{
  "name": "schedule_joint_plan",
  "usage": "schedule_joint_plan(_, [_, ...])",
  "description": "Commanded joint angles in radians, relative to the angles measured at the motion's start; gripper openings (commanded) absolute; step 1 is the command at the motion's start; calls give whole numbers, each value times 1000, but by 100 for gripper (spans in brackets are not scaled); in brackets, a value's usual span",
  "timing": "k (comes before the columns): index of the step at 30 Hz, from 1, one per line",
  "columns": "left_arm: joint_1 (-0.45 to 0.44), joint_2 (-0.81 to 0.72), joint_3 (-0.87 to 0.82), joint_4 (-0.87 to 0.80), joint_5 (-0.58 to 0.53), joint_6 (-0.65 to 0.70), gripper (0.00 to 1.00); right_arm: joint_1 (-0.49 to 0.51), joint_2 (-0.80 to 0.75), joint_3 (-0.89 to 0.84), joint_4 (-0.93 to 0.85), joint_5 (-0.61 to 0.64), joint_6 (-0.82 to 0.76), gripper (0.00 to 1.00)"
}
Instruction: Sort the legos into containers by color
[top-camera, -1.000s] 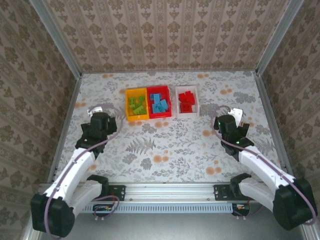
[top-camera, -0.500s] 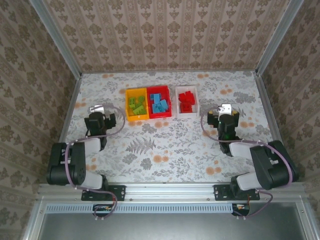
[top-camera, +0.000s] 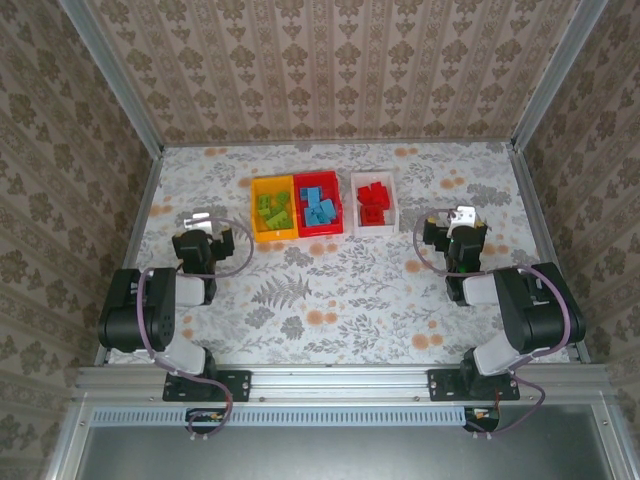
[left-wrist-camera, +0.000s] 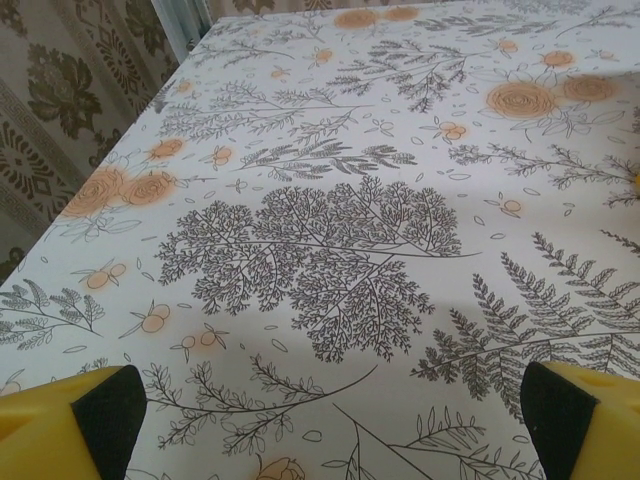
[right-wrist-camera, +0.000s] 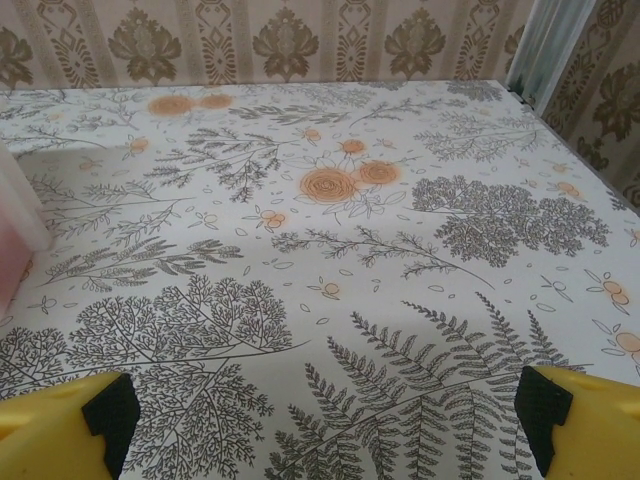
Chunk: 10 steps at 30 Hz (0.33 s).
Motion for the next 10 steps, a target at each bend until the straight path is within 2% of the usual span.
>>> schedule_joint_plan(1, [4, -14, 18, 30, 13, 13, 100, -3, -7, 9, -4, 4, 27, 100])
schedule_joint_plan(10, [3, -13, 18, 30, 13, 13, 100, -4, -8, 8, -2, 7, 30, 100])
